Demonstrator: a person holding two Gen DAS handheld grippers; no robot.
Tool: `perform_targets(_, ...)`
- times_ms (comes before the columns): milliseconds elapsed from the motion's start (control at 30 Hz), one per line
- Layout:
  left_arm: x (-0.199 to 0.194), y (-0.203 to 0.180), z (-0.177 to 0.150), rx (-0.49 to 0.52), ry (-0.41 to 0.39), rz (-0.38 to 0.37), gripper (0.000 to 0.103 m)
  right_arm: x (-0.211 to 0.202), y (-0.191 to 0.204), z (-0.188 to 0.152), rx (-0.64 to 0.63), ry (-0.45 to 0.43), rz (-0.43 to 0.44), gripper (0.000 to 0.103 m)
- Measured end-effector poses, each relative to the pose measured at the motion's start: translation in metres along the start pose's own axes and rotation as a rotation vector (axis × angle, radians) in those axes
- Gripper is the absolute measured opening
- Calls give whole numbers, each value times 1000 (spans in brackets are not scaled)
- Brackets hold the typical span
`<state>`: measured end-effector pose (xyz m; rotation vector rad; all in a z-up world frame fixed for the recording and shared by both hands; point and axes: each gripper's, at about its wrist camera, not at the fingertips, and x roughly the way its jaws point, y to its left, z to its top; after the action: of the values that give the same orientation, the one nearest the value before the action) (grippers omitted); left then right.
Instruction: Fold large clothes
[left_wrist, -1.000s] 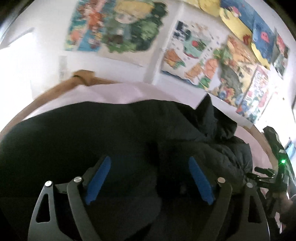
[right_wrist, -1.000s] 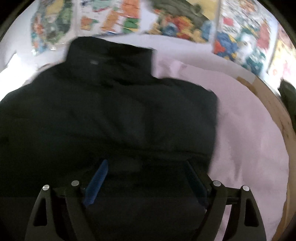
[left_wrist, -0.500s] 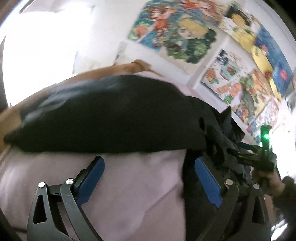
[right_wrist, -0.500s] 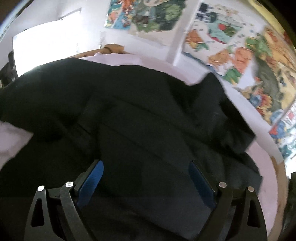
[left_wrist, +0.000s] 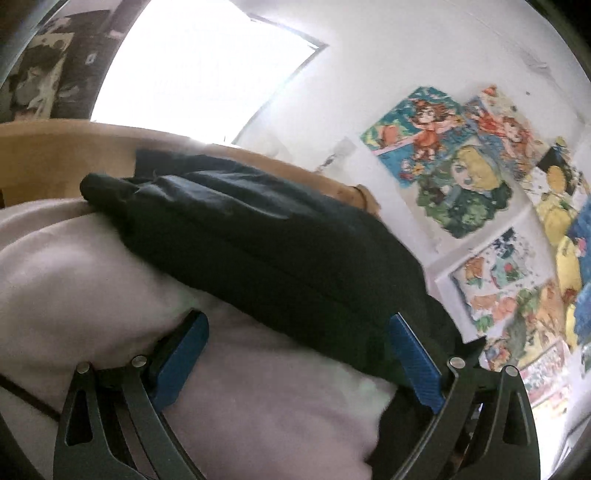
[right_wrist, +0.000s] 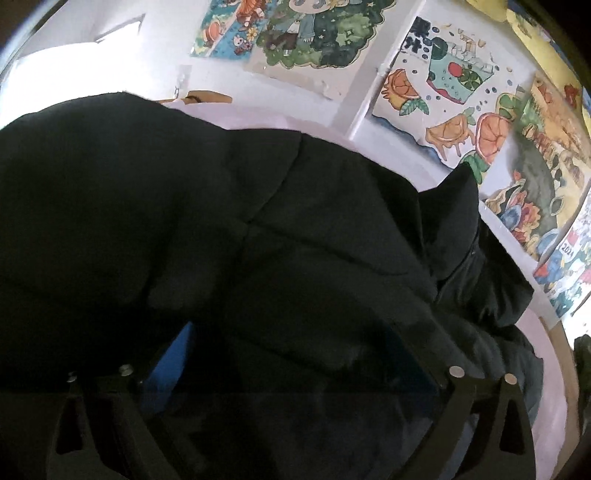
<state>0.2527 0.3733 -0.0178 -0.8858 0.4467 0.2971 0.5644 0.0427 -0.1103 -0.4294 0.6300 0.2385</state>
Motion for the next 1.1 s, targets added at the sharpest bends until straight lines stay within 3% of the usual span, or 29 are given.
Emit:
perform_targets(167, 7, 3, -2, 5, -46, 37, 96, 2, 2, -6, 14, -35, -9, 103)
perform_targets(400, 9, -1, -3, -29, -75, 23, 96, -3, 1, -11, 30, -60, -2, 103)
perform_targets(567, -5, 4, -2, -62, -144, -26, 91, -18, -29, -6, 118, 33, 162, 103)
perform_targets(600, -7, 4, -2, -65, -158, -23, 79, -23, -36, -7, 131, 46, 192, 103)
perform_targets(633, -10, 5, -1, -66, -171, -18, 61, -30, -44, -8, 134, 63, 227, 103)
perform_targets(733, -12, 5, 3, -76, -176, -9, 29, -61, -67, -17, 52, 88, 247, 103)
perform_targets(933, -22, -20, 13, -5, -200, -33, 10, -131, -106, -67, -130, 122, 169, 103)
perform_targets(1100, -42, -71, 22, 110, -238, -116, 6, -161, -153, -110, -21, 118, 129, 103)
